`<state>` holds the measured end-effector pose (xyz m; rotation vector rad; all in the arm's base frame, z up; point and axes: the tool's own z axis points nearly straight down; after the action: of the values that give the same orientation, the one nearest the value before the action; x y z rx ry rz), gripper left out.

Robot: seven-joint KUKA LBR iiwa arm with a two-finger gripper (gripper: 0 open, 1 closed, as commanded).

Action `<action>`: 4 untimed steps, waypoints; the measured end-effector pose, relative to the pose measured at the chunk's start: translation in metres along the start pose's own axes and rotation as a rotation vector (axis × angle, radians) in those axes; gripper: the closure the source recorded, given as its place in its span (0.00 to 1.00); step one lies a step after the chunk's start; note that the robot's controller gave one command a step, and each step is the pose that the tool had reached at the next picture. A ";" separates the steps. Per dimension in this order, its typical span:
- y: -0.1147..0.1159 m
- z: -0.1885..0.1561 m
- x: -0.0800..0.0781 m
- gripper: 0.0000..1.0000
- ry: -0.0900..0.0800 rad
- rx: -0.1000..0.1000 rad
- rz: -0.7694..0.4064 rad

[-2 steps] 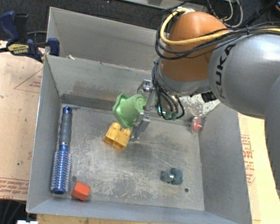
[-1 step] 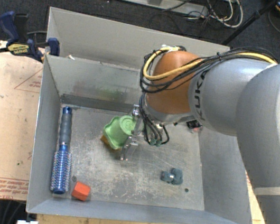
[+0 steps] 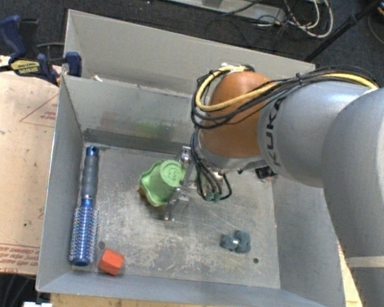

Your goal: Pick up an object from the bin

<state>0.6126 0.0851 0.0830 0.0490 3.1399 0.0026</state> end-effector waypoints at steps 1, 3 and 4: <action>0.000 0.000 0.000 0.00 0.000 0.000 0.000; 0.000 -0.138 -0.011 1.00 -0.010 -0.002 0.006; 0.008 -0.014 -0.007 1.00 -0.007 0.000 -0.165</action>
Offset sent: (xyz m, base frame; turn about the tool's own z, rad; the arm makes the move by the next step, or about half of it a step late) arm 0.0000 0.0000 0.0000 0.0000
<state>0.6201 0.0934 0.0974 -0.2095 3.1262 0.0024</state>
